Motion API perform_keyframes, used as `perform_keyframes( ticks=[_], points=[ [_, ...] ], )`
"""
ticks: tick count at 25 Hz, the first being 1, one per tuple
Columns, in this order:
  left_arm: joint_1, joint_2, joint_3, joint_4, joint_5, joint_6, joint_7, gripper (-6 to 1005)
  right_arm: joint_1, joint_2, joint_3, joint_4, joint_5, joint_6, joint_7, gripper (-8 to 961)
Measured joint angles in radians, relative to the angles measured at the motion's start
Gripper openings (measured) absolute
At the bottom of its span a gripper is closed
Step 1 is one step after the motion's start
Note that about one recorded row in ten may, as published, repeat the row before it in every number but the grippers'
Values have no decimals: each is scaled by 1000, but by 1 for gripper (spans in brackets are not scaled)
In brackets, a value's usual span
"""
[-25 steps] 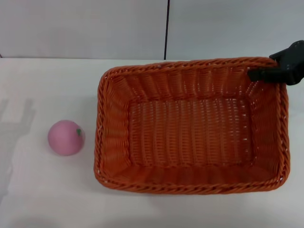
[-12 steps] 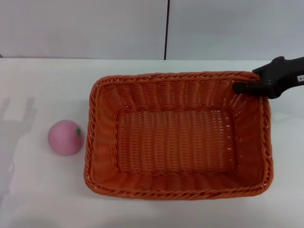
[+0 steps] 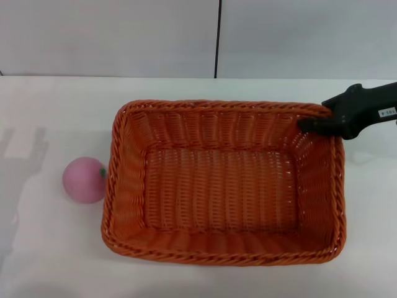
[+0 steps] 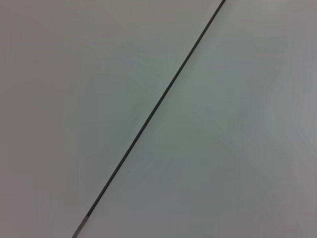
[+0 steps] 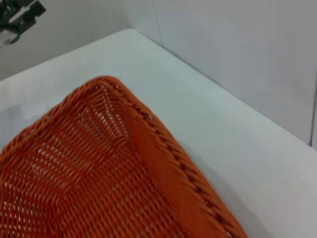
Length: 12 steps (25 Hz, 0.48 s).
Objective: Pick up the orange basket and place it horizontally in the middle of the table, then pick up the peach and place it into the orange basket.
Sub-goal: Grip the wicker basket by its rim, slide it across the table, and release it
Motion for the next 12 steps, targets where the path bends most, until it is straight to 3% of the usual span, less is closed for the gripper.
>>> perform_keyframes(
  ticks=[8, 12],
  points=[
    [5, 0, 0, 0, 1, 2, 0, 754, 1, 4, 3, -2, -15, 16, 4, 163],
    [5, 0, 0, 0, 2, 2, 0, 754, -5, 8, 19, -11, -10, 35, 5, 347]
  ],
)
